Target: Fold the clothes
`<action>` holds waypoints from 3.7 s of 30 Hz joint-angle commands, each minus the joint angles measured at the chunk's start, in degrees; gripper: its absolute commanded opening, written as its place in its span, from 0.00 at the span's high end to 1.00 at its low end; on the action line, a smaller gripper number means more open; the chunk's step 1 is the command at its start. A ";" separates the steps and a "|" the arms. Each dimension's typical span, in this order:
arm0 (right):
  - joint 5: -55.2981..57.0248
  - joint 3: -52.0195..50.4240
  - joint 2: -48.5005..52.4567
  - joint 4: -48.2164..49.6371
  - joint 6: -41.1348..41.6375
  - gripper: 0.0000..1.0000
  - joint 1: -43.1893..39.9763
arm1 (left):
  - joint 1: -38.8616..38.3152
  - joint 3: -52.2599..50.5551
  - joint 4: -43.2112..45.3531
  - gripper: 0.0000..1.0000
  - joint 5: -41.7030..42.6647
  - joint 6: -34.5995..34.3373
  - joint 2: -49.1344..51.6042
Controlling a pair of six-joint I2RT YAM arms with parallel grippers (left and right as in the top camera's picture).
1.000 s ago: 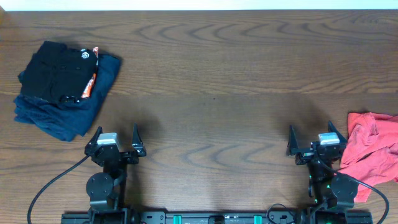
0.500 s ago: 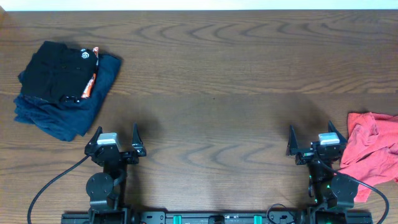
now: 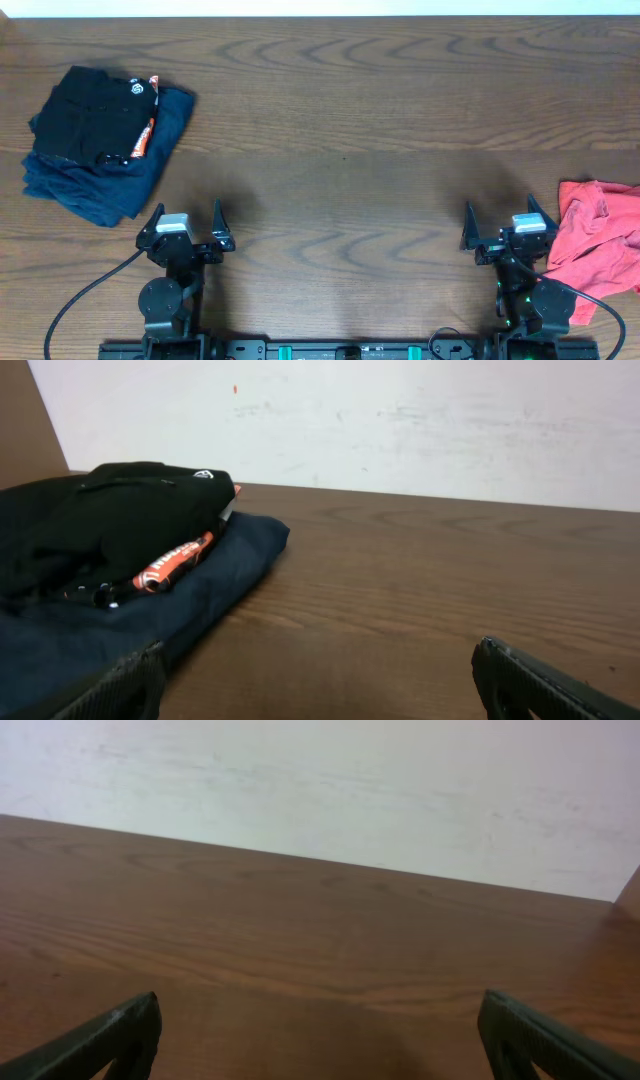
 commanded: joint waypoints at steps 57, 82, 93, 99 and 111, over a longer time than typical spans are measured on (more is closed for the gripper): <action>14.69 21.94 41.05 -10.51 9.94 0.01 -1.33 | -0.33 30.12 -18.32 0.02 4.74 -6.29 38.71; 27.43 35.82 77.88 -5.35 20.65 0.04 -30.29 | -0.33 39.47 -27.87 0.02 4.74 -6.14 51.32; 8.68 35.85 88.04 3.52 17.20 0.91 -32.89 | -0.33 39.47 -27.85 0.02 4.76 -6.16 51.34; 7.96 36.15 85.42 3.34 17.25 0.99 -32.89 | -0.33 39.47 -27.85 0.02 4.76 -6.16 51.34; 8.13 36.15 81.35 -2.05 17.27 0.58 -32.92 | -0.33 39.47 -27.85 0.02 4.76 -6.16 51.34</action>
